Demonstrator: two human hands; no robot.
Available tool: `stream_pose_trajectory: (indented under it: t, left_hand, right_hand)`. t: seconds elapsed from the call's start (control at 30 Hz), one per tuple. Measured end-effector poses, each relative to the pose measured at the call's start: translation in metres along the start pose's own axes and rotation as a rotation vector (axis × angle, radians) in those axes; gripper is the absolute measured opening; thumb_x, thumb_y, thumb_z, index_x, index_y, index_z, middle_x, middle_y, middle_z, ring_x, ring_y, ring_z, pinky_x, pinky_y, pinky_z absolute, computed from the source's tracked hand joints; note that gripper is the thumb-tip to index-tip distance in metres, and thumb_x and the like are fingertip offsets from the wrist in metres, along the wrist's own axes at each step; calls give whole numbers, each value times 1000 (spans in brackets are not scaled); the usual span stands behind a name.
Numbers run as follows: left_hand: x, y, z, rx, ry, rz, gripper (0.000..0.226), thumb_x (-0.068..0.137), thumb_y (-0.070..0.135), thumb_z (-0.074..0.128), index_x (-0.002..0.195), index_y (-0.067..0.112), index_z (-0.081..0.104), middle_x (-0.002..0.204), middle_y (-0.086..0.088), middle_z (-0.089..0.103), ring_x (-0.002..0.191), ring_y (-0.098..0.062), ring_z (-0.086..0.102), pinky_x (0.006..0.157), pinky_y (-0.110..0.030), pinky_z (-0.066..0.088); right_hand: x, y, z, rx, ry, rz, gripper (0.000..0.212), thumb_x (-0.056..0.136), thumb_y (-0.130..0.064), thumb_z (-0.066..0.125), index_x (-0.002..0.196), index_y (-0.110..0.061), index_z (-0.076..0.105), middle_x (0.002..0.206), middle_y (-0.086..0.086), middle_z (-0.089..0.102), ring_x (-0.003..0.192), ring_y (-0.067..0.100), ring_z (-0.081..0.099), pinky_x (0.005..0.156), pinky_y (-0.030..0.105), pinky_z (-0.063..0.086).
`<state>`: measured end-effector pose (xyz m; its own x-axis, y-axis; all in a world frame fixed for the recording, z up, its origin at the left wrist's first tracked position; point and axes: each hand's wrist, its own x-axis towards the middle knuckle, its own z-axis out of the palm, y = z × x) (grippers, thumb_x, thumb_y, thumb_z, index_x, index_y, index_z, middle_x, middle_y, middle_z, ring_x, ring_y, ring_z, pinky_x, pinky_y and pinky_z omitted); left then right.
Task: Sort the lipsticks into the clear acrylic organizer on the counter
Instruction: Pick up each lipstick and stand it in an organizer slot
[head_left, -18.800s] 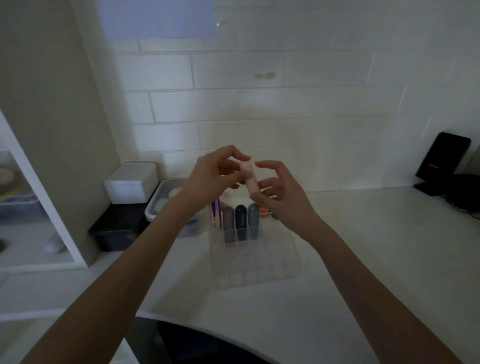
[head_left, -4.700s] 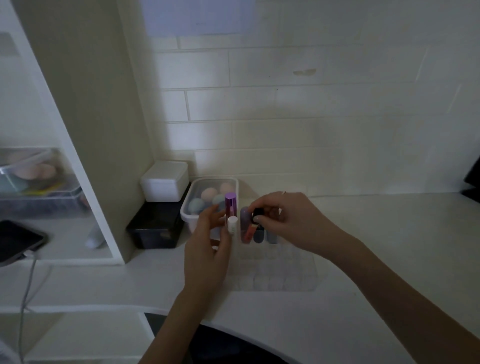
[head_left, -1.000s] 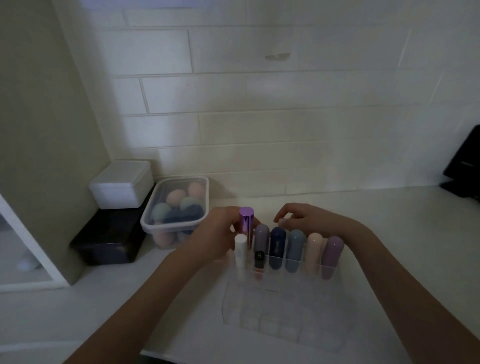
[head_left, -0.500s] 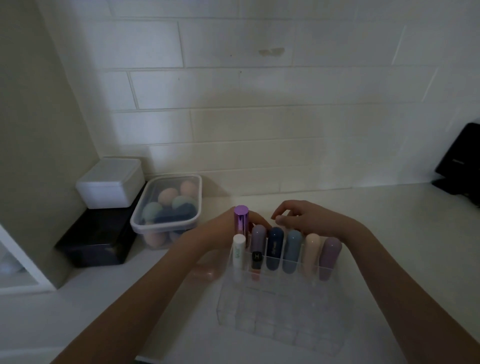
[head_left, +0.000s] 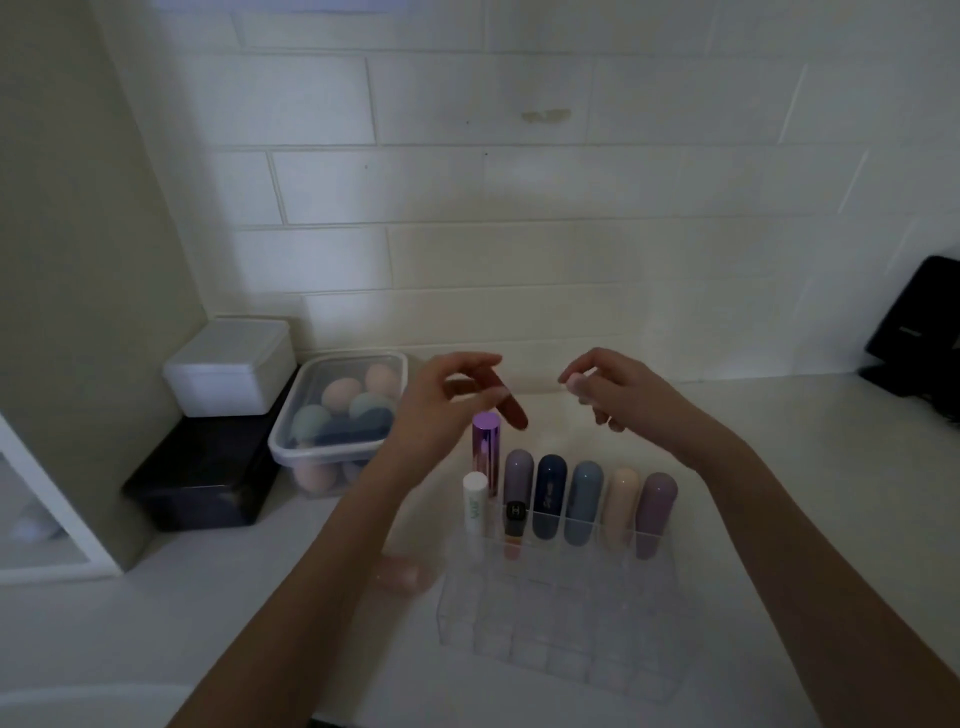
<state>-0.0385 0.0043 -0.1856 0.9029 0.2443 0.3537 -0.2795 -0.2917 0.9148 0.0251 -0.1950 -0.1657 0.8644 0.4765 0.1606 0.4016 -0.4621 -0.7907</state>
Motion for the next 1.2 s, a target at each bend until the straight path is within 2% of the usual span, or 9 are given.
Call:
stream_pose_trajectory:
  t: [0.13,0.23,0.37,0.5,0.73,0.87,0.97,1.1,1.2]
  left_hand:
    - [-11,18,-4,-233,235,84,25,74,-2,72,82,17,59,89,-6,70,89,-13,68,74,-17,52]
    - [-25,28,-1,-261,319,156,28,71,-6,74,77,15,58,81,1,66,80,-5,68,71,-16,53]
    - [-42,32,0,-273,305,239,33,67,-10,75,73,18,57,79,1,66,85,-11,69,73,-20,55]
    - [-48,34,0,-292,263,264,36,64,-18,73,72,12,54,78,4,68,91,-13,70,73,-22,56]
    - [-66,35,-19,-34,215,259,46,77,-22,51,94,20,55,103,0,63,104,-8,62,90,-17,49]
    - [-128,3,-44,308,303,291,28,83,1,55,100,22,61,104,17,64,103,0,60,87,-7,44]
    - [-162,-11,-55,391,177,236,23,82,30,53,103,33,63,109,30,60,107,10,53,88,-2,37]
    - [-174,-19,-65,627,-182,159,47,77,64,36,118,47,51,127,33,43,121,14,37,108,-17,24]
    - [-169,-23,-70,758,-336,105,92,64,90,12,125,36,55,129,24,40,122,3,38,108,-20,26]
  right_hand:
    - [-11,-35,-8,119,183,-151,15,86,-30,63,91,-17,59,76,3,68,53,-2,53,50,12,41]
    - [-20,-56,-6,82,170,-229,21,82,-39,67,89,-22,57,80,17,69,61,14,52,57,25,42]
    - [-26,-67,3,120,191,-236,19,83,-36,67,89,-21,57,78,8,73,65,25,60,59,26,47]
    - [-30,-69,4,201,192,-196,16,81,-24,72,86,-17,58,71,-4,64,52,-3,52,49,10,44]
    - [-43,-81,-1,324,230,-200,12,82,-12,70,83,-14,58,71,-7,59,48,-4,47,46,10,41]
    - [-59,-82,-10,291,249,-225,12,82,-11,69,82,-16,58,72,-10,60,49,-3,48,46,10,41]
    - [-69,-83,-10,269,266,-220,13,82,-11,69,81,-18,58,72,-9,60,47,-4,49,45,8,41]
    - [-80,-83,-7,232,278,-199,11,82,-11,69,84,-13,59,72,-5,59,46,-5,49,44,8,40]
    - [-89,-83,-6,213,282,-192,10,82,-11,70,85,-12,60,73,-4,60,48,-5,49,45,9,41]
